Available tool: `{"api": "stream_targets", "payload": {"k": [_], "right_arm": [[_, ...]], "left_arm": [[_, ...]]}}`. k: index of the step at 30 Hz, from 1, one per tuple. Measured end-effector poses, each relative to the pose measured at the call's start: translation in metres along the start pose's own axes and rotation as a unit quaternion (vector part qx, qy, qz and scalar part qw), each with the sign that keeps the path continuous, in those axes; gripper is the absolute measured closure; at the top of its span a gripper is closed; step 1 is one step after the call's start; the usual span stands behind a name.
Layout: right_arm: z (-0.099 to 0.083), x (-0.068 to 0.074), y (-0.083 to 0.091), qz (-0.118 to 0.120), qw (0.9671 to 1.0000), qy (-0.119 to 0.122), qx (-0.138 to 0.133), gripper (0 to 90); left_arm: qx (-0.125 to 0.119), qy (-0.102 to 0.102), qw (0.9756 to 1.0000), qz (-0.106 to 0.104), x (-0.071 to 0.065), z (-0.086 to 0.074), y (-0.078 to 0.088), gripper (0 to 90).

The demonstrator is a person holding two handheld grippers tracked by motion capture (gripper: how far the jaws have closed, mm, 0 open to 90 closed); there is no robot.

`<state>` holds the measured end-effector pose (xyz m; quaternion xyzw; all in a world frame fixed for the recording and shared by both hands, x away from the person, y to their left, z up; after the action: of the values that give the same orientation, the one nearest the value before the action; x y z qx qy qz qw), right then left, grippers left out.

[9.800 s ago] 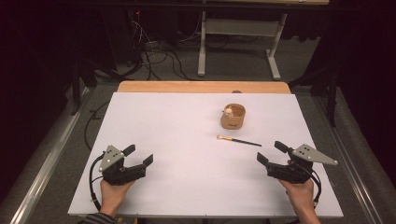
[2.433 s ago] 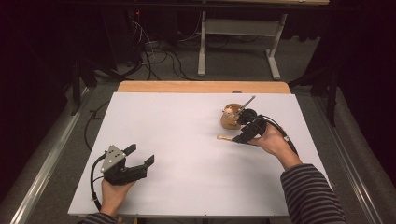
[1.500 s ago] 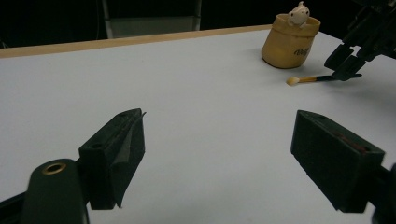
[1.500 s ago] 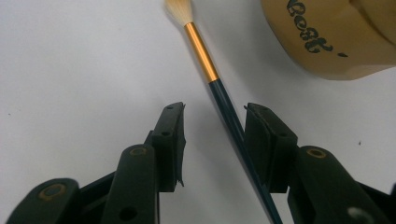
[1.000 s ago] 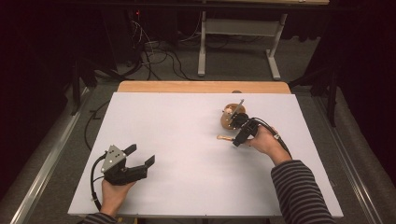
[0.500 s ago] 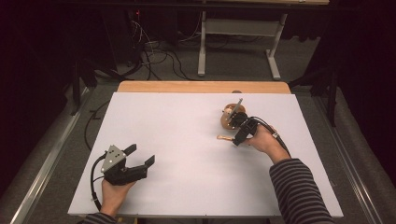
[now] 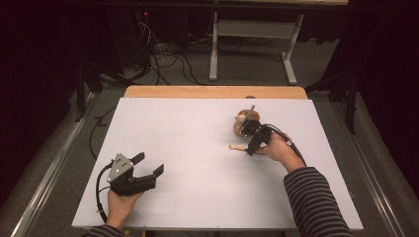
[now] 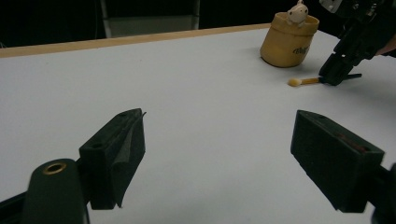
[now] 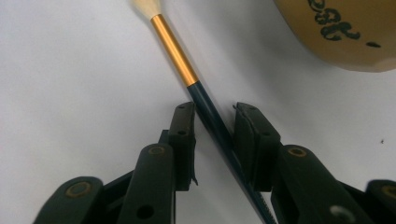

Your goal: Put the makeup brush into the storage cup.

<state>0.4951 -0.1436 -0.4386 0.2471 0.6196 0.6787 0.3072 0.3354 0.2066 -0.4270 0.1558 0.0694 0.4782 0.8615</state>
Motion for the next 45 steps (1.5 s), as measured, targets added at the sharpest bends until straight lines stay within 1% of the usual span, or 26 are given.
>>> {"api": "stream_targets", "payload": {"k": [2,3,4,9,10,13,14,17,24,31,32,33,35,39,43,45], "right_arm": [[0.0002,-0.0003,-0.0002,0.000,1.0000,0.004,0.000,72.9],[0.0002,-0.0003,-0.0002,0.000,1.0000,0.004,0.000,72.9],[-0.0004,0.0006,0.0001,0.000,1.0000,-0.001,0.002,74.6],[-0.0011,0.0010,0.0002,0.003,1.0000,0.002,0.004,78.9],[-0.0014,0.0011,0.0004,0.003,1.0000,0.007,0.006,80.5],[-0.0020,0.0025,0.0001,0.003,1.0000,0.007,0.006,82.4],[-0.0023,0.0023,0.0000,0.003,0.9998,0.018,0.006,84.1],[-0.0030,0.0040,0.0002,0.001,0.9999,0.012,0.007,84.3],[-0.0033,0.0048,0.0007,0.000,0.9998,0.019,0.009,84.7],[-0.0040,0.0044,0.0011,-0.001,0.9997,0.025,0.008,84.9],[-0.0048,0.0052,0.0016,-0.001,0.9998,0.019,0.011,85.0],[-0.0048,0.0052,0.0016,-0.001,0.9998,0.019,0.011,85.0],[-0.0051,0.0037,0.0025,-0.002,0.9997,0.024,0.008,85.0],[-0.0063,0.0040,0.0040,-0.001,0.9998,0.021,0.004,85.0],[-0.0072,0.0046,0.0058,-0.001,0.9996,0.028,0.006,85.1],[-0.0076,0.0054,0.0064,-0.003,0.9997,0.026,0.004,85.1]], "left_arm": [[0.000,-0.001,1.0000,0.000,0.0000,0.0000,0.0000,18.4],[0.000,-0.001,1.0000,0.000,0.0000,0.0000,0.0000,18.4],[0.000,-0.001,1.0000,0.001,0.0000,0.0000,0.0000,18.4],[0.001,-0.001,1.0000,0.001,0.0000,-0.0001,0.0000,18.5],[0.001,-0.002,1.0000,0.001,0.0000,-0.0001,0.0000,18.5],[0.001,-0.002,1.0000,0.001,-0.0001,-0.0001,0.0000,18.5],[0.001,-0.004,1.0000,0.002,-0.0002,-0.0001,0.0001,18.5],[0.002,-0.006,1.0000,0.003,-0.0003,-0.0001,0.0001,18.5],[0.004,-0.010,0.9999,0.006,-0.0005,-0.0004,0.0001,18.7],[0.004,-0.022,0.9997,0.006,-0.0024,0.0000,0.0001,18.2],[0.006,-0.021,0.9998,0.004,-0.0021,-0.0002,0.0000,18.0],[0.006,-0.021,0.9998,0.004,-0.0021,-0.0002,0.0000,17.9],[0.006,-0.019,0.9998,0.005,-0.0017,-0.0001,0.0002,18.0],[0.007,-0.018,0.9998,0.005,-0.0016,-0.0004,-0.0001,17.9],[0.009,-0.016,0.9998,0.006,-0.0015,-0.0006,-0.0005,17.6],[0.010,-0.015,0.9998,0.006,-0.0012,-0.0008,-0.0006,17.3]]}}
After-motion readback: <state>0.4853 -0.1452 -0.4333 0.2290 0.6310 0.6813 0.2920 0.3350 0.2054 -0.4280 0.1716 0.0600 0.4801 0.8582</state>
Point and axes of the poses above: each handheld gripper's, and its own axes: y roughly backward along the jaws, z roughly out of its top, x roughly to its left, the point moved 5 cm from there along -y, roughly forward along the jaws, and after that the axes turned 8 degrees about -y, right-handed, at the moved point
